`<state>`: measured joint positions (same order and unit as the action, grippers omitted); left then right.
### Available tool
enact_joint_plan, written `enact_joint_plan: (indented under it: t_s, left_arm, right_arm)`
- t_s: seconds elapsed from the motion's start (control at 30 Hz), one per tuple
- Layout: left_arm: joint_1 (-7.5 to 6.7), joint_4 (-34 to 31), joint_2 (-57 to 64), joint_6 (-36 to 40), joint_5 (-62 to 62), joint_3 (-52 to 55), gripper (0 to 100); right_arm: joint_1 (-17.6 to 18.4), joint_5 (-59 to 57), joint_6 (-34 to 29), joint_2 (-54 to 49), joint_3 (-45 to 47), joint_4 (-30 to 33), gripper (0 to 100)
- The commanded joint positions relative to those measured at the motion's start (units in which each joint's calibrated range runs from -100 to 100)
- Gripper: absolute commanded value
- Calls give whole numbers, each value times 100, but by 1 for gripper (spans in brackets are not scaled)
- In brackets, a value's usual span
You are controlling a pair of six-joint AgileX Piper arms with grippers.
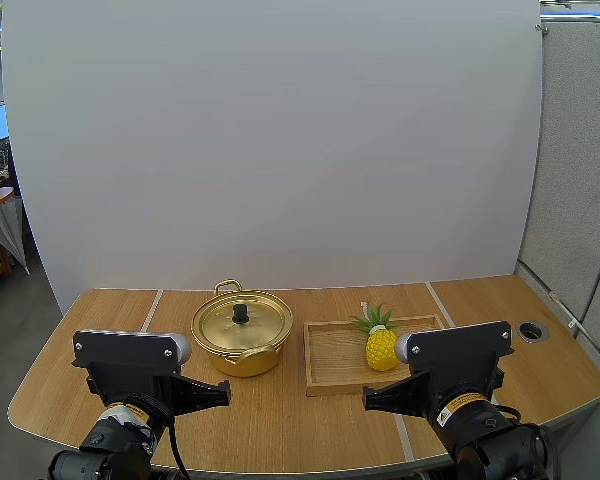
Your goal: Open the pot, put the pineapple inside, and close it
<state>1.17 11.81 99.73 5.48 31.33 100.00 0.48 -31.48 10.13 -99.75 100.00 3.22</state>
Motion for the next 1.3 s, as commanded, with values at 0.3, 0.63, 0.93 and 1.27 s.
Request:
enact_joint_plan:
  t_s: [0.3, 0.63, 0.93, 1.27]
  left_arm:
    - [13, -13, 27, 72, 17, 0, 0]
    - [13, -13, 27, 72, 17, 0, 0]
    - [13, -13, 27, 72, 17, 0, 0]
    - [13, -91, 27, 35, 44, -1354, 0]
  right_arm:
    - [-24, 33, -5, -25, 0, 11, 0]
    - [-24, 33, -5, -25, 0, 11, 0]
    - [-24, 73, -5, -25, 0, -76, 0]
    - [-24, -96, -5, -25, -799, -76, 0]
